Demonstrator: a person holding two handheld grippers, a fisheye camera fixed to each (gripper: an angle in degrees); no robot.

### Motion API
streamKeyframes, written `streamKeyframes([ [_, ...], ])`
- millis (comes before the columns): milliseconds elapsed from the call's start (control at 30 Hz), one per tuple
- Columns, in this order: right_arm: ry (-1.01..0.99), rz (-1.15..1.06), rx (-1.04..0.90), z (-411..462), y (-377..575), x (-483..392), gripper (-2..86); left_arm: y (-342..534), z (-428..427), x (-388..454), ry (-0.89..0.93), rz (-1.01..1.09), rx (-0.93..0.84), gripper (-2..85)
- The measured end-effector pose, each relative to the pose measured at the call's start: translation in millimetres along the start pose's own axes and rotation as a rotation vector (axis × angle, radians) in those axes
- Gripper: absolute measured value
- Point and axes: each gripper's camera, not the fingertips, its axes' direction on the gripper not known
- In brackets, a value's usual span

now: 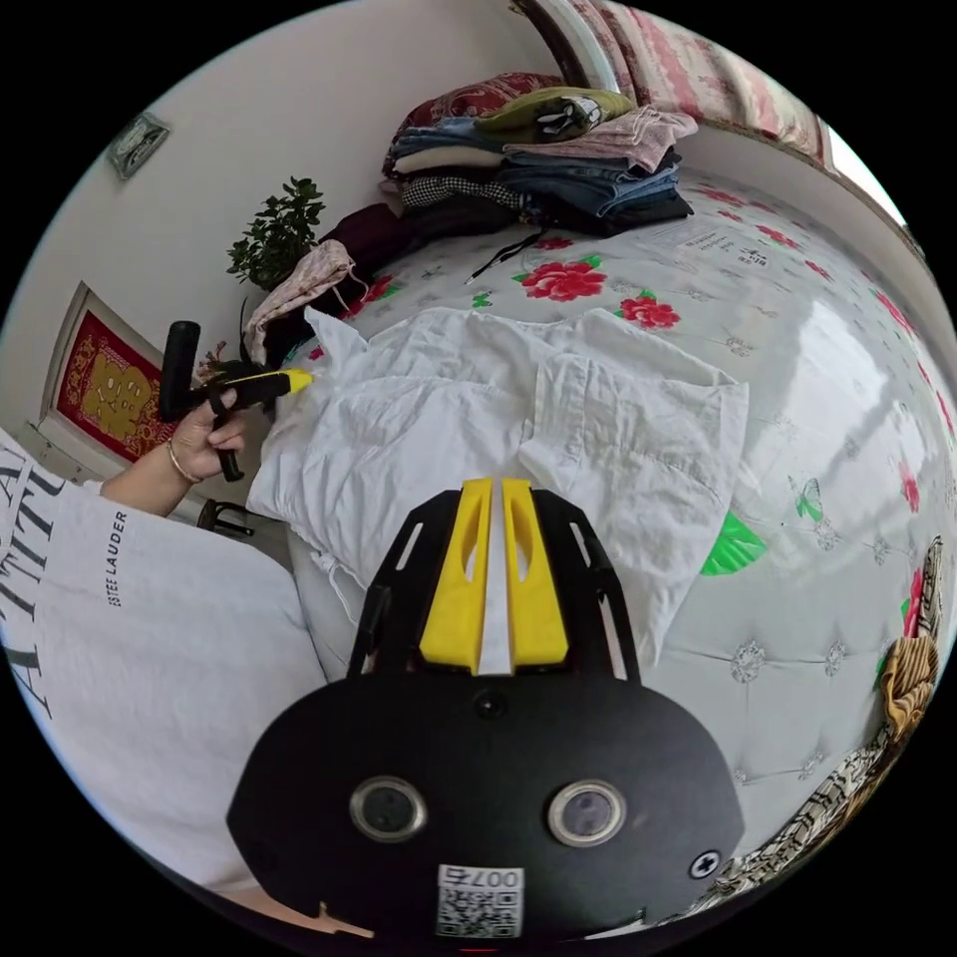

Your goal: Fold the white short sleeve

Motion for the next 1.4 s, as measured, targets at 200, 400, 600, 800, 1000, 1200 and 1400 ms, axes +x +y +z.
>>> streamKeyframes([
  [200, -0.013, -0.020, 0.012, -7, 15, 0, 0.6, 6, 17, 20, 0.106, 0.011, 0.040, 9.2],
  [400, 0.021, -0.046, 0.017, -3, 25, 10, 0.6, 8, -20, 43, -0.027, 0.101, 0.179, 7.4],
  [600, -0.035, -0.031, -0.220, 60, 42, 31, 0.1, 1, 68, 29, -0.067, 0.043, -0.083, 5.4],
  [800, 0.023, -0.030, 0.021, -27, 81, 45, 0.0, -3, 45, 50, -0.048, 0.068, -0.048, 6.3],
  [1000, 0.106, 0.031, 0.137, -68, 107, 103, 0.0, 1, 53, 66, -0.087, 0.097, -0.070, 5.8],
  [1200, 0.005, 0.141, -0.050, 20, 131, 151, 0.4, 0, 98, 63, -0.145, 0.059, -0.195, 4.2],
  [1400, -0.036, 0.195, 0.118, -68, 194, 174, 2.8, -2, 52, 102, -0.162, 0.159, -0.041, 4.6],
])
